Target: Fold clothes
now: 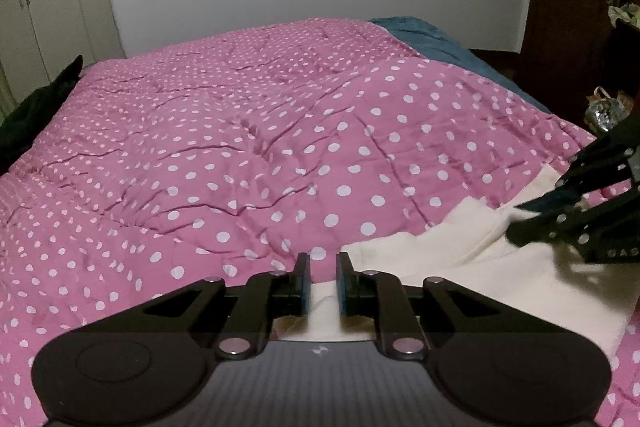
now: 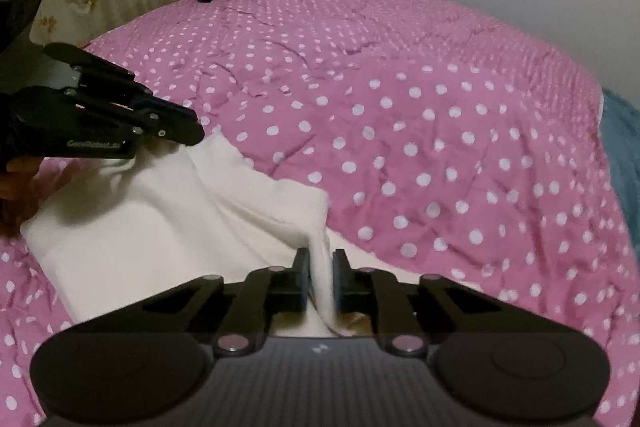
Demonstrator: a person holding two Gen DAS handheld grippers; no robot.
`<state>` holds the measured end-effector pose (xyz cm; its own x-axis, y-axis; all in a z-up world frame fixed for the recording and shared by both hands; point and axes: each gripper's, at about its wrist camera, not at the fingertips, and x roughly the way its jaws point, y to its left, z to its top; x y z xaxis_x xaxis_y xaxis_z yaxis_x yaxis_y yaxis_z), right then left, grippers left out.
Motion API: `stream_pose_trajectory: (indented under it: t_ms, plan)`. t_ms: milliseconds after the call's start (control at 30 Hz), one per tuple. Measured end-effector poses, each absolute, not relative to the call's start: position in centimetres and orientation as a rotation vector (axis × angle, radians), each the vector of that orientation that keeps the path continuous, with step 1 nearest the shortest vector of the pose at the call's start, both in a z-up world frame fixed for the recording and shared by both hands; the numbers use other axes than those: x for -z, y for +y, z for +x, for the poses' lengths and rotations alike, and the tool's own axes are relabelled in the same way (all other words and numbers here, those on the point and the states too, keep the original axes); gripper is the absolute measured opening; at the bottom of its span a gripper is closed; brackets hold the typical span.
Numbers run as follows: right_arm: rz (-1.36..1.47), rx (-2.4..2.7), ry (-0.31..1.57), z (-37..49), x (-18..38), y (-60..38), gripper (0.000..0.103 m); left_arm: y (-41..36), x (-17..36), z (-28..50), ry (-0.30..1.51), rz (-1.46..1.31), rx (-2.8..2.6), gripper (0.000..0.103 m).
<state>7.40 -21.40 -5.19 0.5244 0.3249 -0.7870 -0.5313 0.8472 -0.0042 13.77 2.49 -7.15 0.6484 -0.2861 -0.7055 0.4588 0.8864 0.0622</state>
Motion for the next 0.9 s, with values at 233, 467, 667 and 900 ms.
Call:
stream_pose_trajectory:
  t_ms: [233, 467, 667, 900]
  plan:
    - [-0.242, -0.524, 0.893, 8.0, 4.7, -21.4, 0.030, 3.3, 7.0, 13.8, 0.759, 0.240, 0.395, 0.017]
    - [-0.241, -0.533, 0.916, 8.7, 5.0, -20.9, 0.025, 3.6, 6.1, 13.2, 0.746, 0.245, 0.380, 0.026]
    - [-0.287, -0.463, 0.822, 7.8, 4.1, -20.3, 0.008, 3.6, 5.7, 12.5, 0.739, 0.239, 0.389, 0.034]
    - [-0.315, -0.425, 0.841, 8.4, 5.2, -20.1, 0.017, 2.4, 6.2, 12.1, 0.745, 0.259, 0.398, 0.043]
